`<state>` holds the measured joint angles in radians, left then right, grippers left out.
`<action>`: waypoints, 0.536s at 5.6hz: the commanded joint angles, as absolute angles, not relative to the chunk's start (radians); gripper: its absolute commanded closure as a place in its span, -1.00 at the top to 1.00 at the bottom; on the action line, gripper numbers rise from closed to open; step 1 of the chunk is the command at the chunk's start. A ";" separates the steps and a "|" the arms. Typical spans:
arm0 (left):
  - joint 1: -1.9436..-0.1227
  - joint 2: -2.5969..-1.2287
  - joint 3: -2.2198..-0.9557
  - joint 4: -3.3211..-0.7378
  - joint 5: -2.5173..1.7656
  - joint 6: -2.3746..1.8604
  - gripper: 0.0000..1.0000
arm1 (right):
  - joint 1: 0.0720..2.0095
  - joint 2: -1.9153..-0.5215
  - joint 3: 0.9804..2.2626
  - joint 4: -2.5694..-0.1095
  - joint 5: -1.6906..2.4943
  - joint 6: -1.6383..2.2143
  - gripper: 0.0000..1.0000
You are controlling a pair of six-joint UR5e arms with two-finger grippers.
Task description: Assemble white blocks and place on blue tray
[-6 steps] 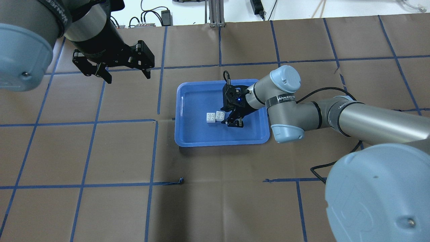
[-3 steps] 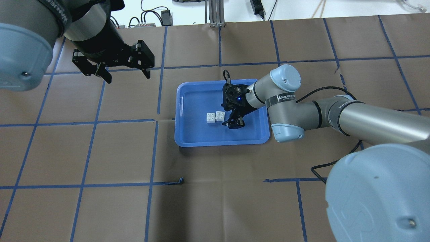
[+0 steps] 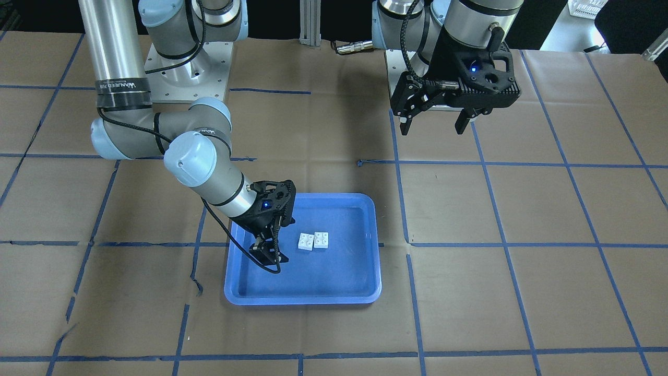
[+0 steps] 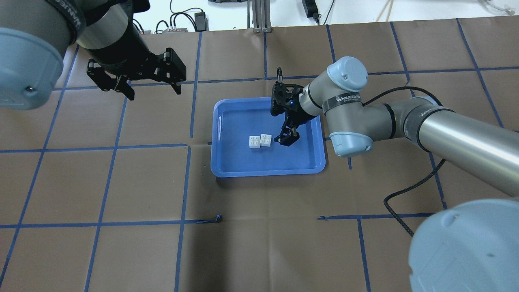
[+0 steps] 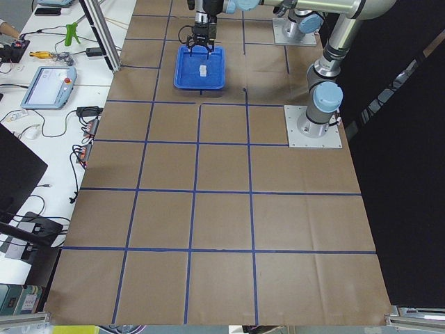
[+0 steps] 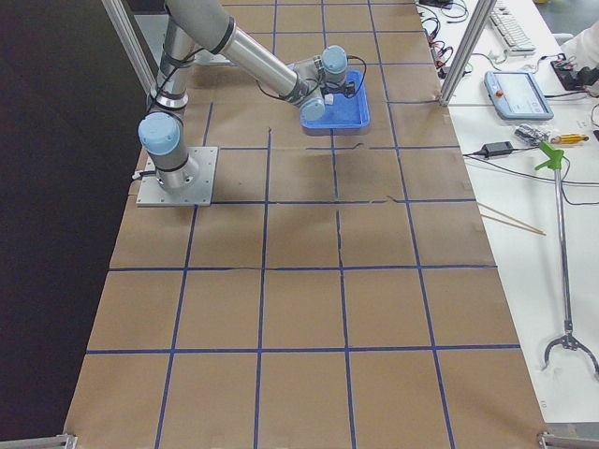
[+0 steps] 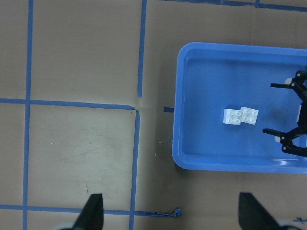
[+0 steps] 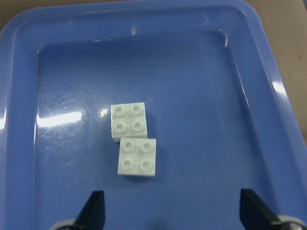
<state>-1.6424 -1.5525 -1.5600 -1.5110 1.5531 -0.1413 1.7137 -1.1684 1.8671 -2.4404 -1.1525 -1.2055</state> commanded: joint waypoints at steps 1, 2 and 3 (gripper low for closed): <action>-1.643 -1.552 -1.560 -1.511 1.554 -0.140 0.98 | 1.704 -1.323 1.769 -2.065 -1.358 -0.775 1.00; -1.643 -1.552 -1.560 -1.511 1.554 -0.140 0.98 | 1.692 -1.354 1.700 -1.940 -1.405 -0.523 1.00; -1.641 -1.552 -1.559 -1.511 1.554 -0.135 0.98 | 1.659 -1.389 1.607 -1.714 -1.489 -0.269 1.00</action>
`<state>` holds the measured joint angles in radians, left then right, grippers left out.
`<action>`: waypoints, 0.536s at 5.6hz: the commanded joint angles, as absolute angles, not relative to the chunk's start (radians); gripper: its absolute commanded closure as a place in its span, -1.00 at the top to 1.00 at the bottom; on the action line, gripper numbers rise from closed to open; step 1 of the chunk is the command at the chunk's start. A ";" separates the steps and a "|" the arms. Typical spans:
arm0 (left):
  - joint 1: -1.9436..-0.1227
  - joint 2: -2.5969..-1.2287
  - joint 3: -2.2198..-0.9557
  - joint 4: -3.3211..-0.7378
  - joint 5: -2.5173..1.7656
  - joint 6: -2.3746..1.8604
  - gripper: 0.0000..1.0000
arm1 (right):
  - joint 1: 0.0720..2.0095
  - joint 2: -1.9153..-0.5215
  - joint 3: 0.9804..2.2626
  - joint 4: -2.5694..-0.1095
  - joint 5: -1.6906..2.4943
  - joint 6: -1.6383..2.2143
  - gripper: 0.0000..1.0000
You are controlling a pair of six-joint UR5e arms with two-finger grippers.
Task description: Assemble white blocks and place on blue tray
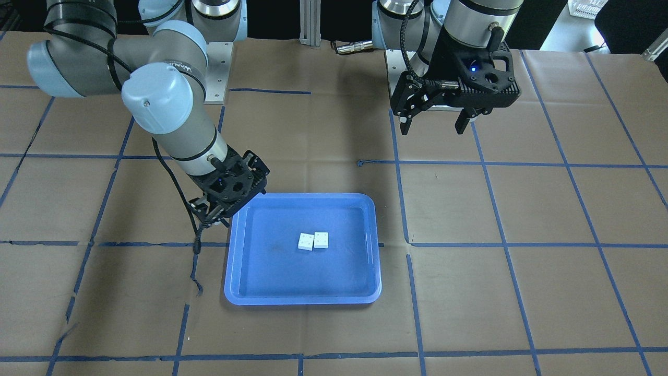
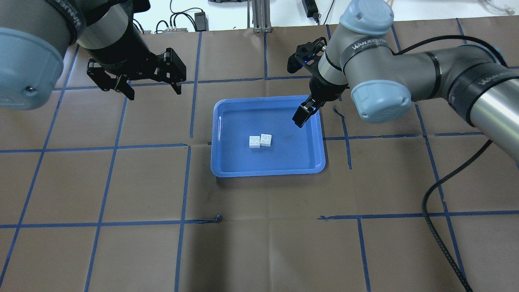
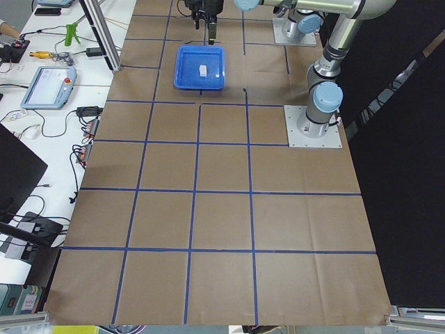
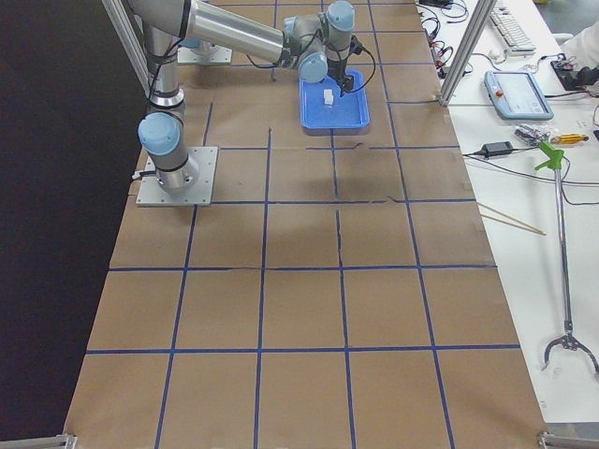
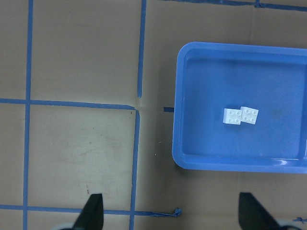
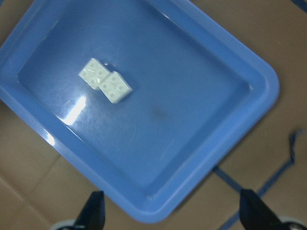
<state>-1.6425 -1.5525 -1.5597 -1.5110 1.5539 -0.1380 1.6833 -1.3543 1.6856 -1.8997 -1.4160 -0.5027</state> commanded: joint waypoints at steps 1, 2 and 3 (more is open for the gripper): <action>-1.643 -1.552 -1.560 -1.511 1.554 -0.137 0.98 | 1.601 -1.417 1.501 -1.484 -1.511 -0.127 1.00; -1.643 -1.552 -1.560 -1.511 1.555 -0.135 0.98 | 1.560 -1.437 1.426 -1.371 -1.514 -0.117 1.00; -1.643 -1.552 -1.554 -1.511 1.552 -0.140 0.98 | 1.554 -1.498 1.404 -1.280 -1.514 -0.060 1.00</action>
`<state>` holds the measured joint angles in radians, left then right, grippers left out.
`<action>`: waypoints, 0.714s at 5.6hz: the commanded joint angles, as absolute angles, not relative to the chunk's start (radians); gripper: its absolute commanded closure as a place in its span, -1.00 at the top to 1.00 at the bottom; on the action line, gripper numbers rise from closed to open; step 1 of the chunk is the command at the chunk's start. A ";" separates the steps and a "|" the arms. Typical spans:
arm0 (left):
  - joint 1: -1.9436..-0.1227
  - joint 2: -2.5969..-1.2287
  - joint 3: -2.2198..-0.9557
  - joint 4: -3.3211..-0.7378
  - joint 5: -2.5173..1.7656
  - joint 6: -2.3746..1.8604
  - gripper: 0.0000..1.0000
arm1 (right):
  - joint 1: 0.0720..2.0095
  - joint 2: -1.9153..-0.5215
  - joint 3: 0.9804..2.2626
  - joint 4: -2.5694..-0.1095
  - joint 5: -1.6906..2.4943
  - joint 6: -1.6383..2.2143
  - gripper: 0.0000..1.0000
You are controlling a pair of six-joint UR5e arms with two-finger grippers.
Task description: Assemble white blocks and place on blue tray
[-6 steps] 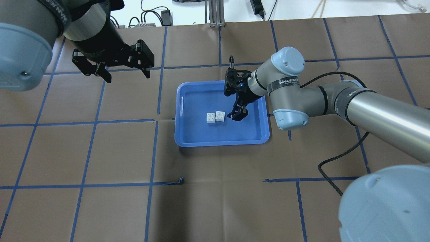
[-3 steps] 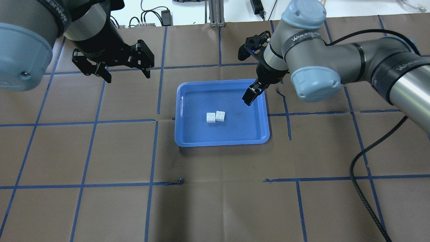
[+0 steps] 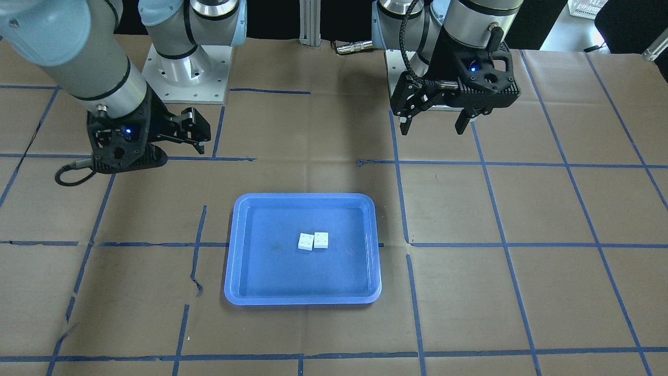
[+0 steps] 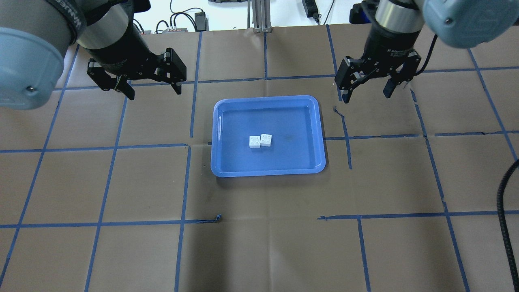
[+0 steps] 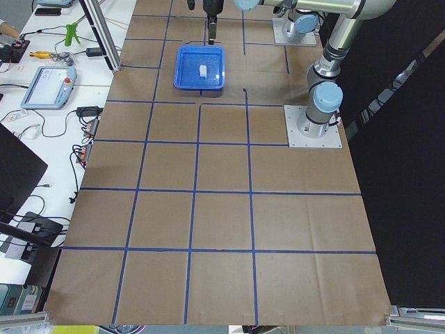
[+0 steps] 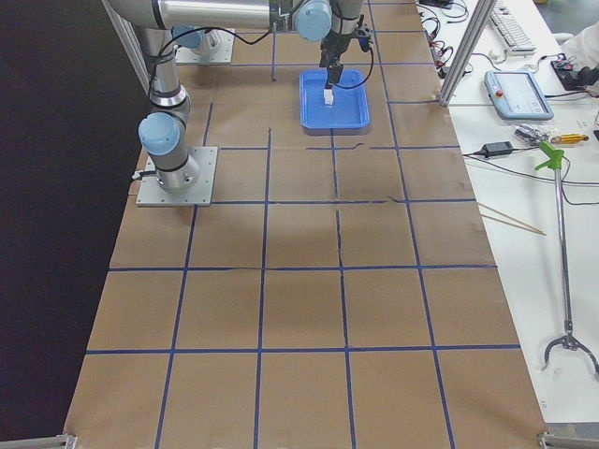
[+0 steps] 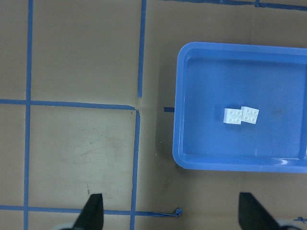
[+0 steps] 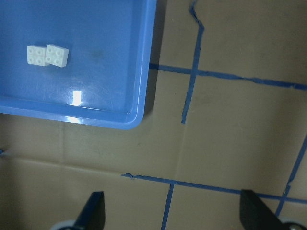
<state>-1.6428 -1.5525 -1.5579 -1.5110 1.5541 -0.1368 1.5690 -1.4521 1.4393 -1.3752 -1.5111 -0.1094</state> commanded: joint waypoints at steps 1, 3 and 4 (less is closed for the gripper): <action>-1.643 -1.552 -1.551 -1.511 1.552 -0.141 0.98 | 1.558 -1.512 1.399 -1.275 -1.514 -0.019 1.00; -1.643 -1.552 -1.552 -1.511 1.554 -0.140 0.98 | 1.559 -1.508 1.402 -1.275 -1.513 -0.015 1.00; -1.641 -1.552 -1.552 -1.511 1.552 -0.140 0.98 | 1.559 -1.506 1.404 -1.272 -1.514 -0.015 1.00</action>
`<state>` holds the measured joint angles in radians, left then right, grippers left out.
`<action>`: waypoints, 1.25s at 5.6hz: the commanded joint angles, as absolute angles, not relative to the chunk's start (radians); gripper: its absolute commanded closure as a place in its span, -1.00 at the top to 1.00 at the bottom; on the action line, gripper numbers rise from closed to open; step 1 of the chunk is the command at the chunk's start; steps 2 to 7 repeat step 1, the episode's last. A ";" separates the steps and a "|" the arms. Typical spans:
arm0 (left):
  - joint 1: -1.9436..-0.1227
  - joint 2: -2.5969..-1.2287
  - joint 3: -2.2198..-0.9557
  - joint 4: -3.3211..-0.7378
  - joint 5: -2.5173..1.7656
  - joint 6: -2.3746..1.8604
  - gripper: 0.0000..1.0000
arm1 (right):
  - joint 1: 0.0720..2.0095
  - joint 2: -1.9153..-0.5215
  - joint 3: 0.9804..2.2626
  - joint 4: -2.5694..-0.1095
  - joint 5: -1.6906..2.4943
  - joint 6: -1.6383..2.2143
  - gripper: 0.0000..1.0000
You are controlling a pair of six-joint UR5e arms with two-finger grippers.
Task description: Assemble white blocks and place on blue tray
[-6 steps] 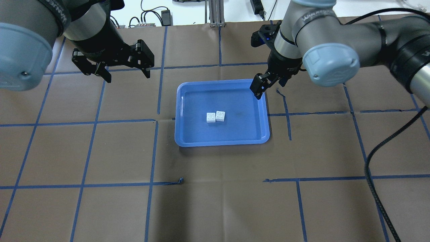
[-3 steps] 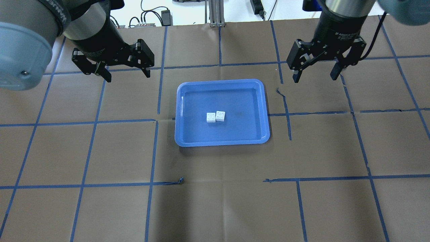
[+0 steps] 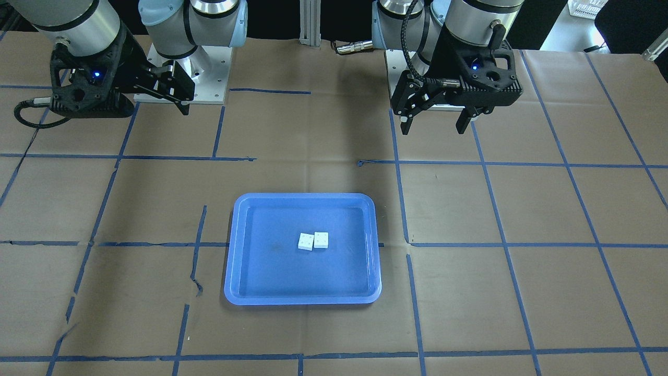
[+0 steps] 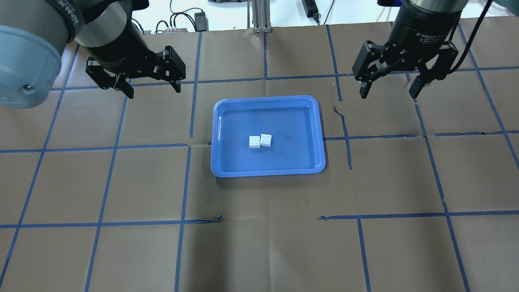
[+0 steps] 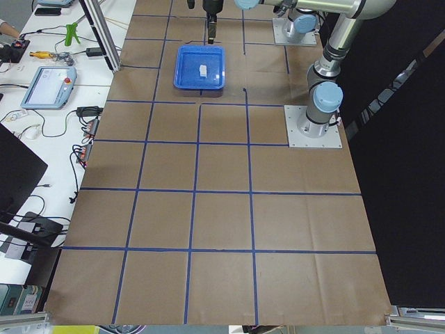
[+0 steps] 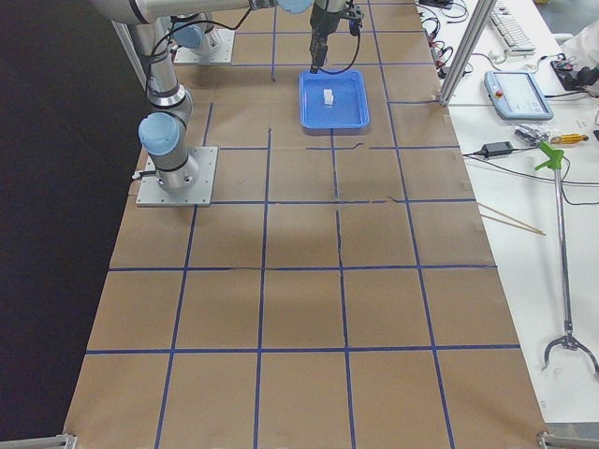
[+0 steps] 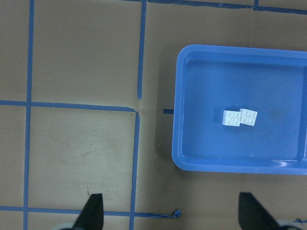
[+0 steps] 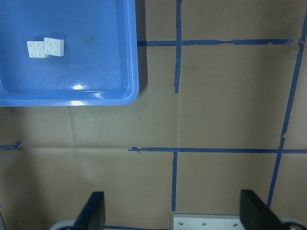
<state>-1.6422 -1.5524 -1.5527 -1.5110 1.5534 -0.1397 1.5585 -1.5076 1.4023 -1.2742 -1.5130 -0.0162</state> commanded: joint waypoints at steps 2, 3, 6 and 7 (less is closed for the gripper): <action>-1.641 -1.552 -1.552 -1.511 1.552 -0.140 0.98 | 1.559 -1.506 1.404 -1.272 -1.513 -0.015 1.00; -1.641 -1.552 -1.552 -1.511 1.552 -0.140 0.98 | 1.559 -1.506 1.404 -1.272 -1.513 -0.015 1.00; -1.641 -1.552 -1.552 -1.511 1.552 -0.140 0.98 | 1.559 -1.506 1.404 -1.272 -1.513 -0.015 1.00; -1.641 -1.552 -1.552 -1.511 1.552 -0.140 0.98 | 1.559 -1.506 1.404 -1.272 -1.513 -0.015 1.00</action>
